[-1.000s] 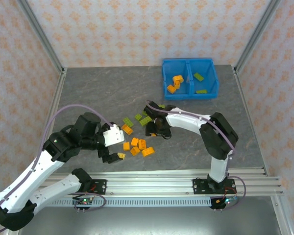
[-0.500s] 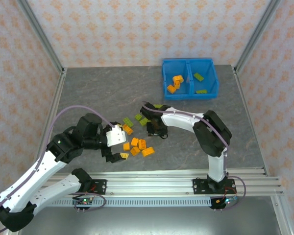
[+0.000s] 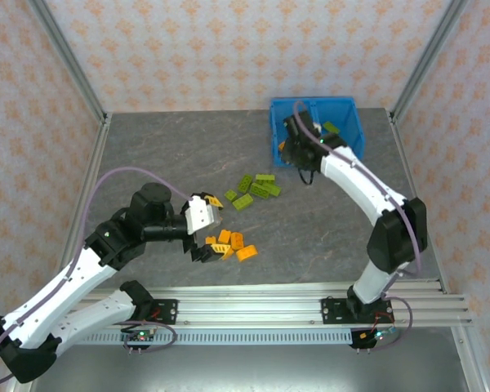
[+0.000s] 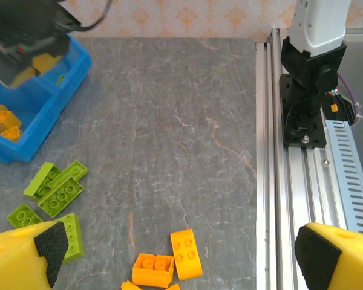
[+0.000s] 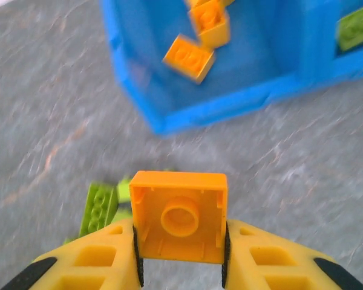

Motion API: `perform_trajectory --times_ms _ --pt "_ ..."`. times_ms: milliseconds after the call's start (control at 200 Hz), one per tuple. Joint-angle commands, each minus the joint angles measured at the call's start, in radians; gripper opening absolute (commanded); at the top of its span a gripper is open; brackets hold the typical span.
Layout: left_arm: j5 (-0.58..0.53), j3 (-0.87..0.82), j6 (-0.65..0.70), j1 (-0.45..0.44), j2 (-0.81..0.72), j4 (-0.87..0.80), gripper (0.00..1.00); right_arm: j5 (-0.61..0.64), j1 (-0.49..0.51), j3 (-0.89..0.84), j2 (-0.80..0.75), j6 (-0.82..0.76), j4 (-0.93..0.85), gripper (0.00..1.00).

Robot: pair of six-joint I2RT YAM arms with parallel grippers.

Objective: Sort the legos into containers by color

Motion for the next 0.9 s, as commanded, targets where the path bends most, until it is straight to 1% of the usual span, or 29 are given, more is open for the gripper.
perform_trajectory --times_ms 0,145,230,335,380,435,551,641,766,831,896 --pt "-0.028 0.011 -0.055 -0.02 0.001 0.049 1.0 -0.013 -0.072 0.147 0.172 -0.029 -0.026 0.32" --pt "-0.072 0.022 -0.095 -0.038 -0.008 0.019 1.0 -0.007 -0.123 0.482 0.446 -0.032 -0.166 0.33" --pt "-0.096 0.012 -0.126 -0.045 -0.022 0.023 1.0 0.005 -0.138 0.615 0.555 -0.022 -0.219 0.36" --pt "-0.123 0.003 -0.158 -0.046 -0.031 0.026 1.0 -0.026 -0.15 0.717 0.626 -0.005 -0.264 0.46" --pt "-0.129 0.0 -0.166 -0.046 -0.031 0.028 1.0 -0.045 -0.149 0.738 0.629 -0.005 -0.269 0.52" --pt "-0.133 -0.006 -0.173 -0.048 -0.031 0.037 1.0 -0.067 -0.149 0.738 0.614 -0.006 -0.261 0.57" --pt "-0.138 -0.016 -0.174 -0.049 -0.018 0.064 1.0 -0.085 -0.147 0.701 0.543 -0.014 -0.245 0.58" --pt "-0.136 -0.005 -0.164 -0.048 0.007 0.068 1.0 -0.105 -0.136 0.615 0.447 -0.029 -0.214 0.58" --pt "-0.131 0.006 -0.149 -0.048 0.043 0.07 1.0 -0.122 -0.081 0.325 0.229 -0.072 -0.092 0.59" --pt "-0.127 0.004 -0.147 -0.048 0.057 0.081 1.0 -0.141 -0.026 0.138 0.096 -0.105 0.002 0.62" --pt "-0.118 0.002 -0.14 -0.049 0.071 0.093 1.0 -0.156 0.026 -0.002 0.007 -0.141 0.068 0.64"
